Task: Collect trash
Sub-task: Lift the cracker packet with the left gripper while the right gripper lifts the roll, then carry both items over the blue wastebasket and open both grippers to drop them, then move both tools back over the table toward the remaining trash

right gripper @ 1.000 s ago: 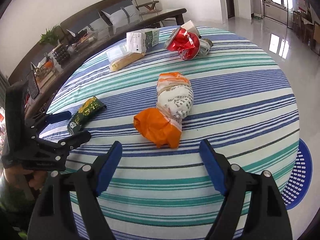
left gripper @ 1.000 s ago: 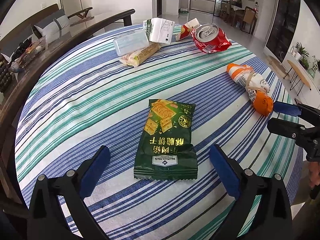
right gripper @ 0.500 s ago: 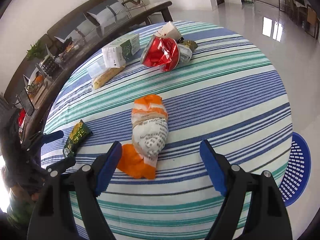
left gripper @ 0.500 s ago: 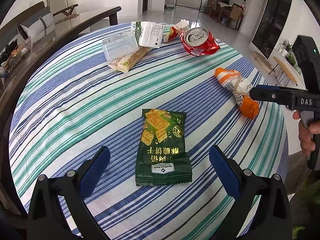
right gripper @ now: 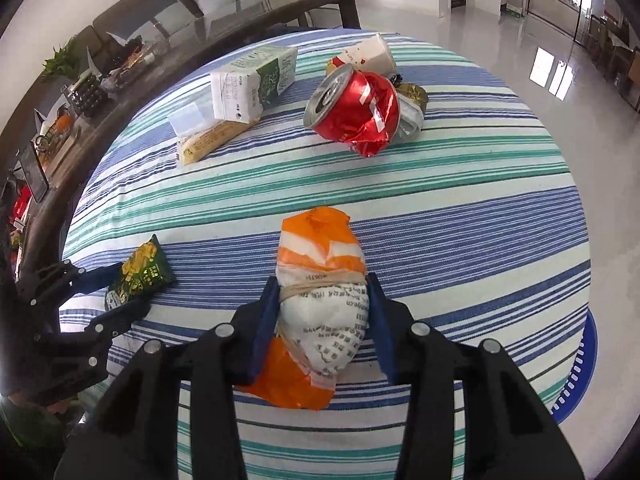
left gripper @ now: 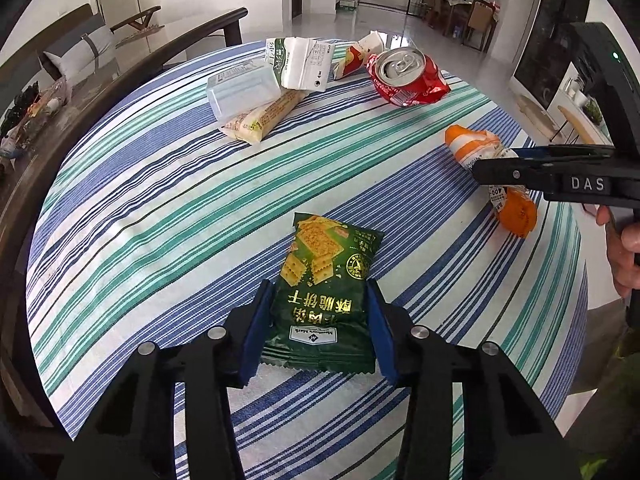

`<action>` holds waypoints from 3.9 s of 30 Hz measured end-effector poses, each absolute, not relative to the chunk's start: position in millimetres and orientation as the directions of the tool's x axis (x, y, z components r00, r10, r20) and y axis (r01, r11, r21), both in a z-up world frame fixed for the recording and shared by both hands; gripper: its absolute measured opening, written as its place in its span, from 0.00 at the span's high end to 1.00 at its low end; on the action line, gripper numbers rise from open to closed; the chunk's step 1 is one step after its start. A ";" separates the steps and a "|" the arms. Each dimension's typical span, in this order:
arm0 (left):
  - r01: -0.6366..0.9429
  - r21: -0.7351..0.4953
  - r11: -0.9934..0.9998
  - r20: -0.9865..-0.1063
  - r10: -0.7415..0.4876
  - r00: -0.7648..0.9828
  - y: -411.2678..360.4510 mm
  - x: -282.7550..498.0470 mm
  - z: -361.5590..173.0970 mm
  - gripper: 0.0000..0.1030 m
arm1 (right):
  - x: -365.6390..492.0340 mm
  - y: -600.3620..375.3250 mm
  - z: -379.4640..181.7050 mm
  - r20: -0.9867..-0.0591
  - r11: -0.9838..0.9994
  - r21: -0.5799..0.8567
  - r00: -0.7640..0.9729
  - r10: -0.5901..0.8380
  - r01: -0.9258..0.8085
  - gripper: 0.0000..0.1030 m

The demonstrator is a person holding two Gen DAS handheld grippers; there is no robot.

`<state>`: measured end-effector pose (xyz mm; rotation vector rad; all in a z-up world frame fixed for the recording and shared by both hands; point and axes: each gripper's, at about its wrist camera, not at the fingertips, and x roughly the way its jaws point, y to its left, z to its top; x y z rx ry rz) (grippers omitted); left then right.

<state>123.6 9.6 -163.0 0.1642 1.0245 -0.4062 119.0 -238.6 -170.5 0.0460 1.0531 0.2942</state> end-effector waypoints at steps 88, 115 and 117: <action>0.445 0.043 0.894 -0.800 -0.236 0.552 -131.0 111.6 -160.7 0.07 | 42.1 -386.4 -179.1 -0.701 0.998 0.023 0.711 0.054 -0.053 0.04; 0.283 -0.003 0.959 -0.828 -0.161 0.538 -19.6 137.6 -181.3 0.04 | 95.5 -235.3 -206.9 -0.802 0.981 0.007 0.585 0.121 -0.193 0.04; 0.287 -0.002 0.958 -0.828 -0.163 0.537 -19.8 138.2 -181.7 0.04 | 96.6 -236.2 -206.9 -0.804 0.982 0.010 0.583 0.119 -0.186 0.04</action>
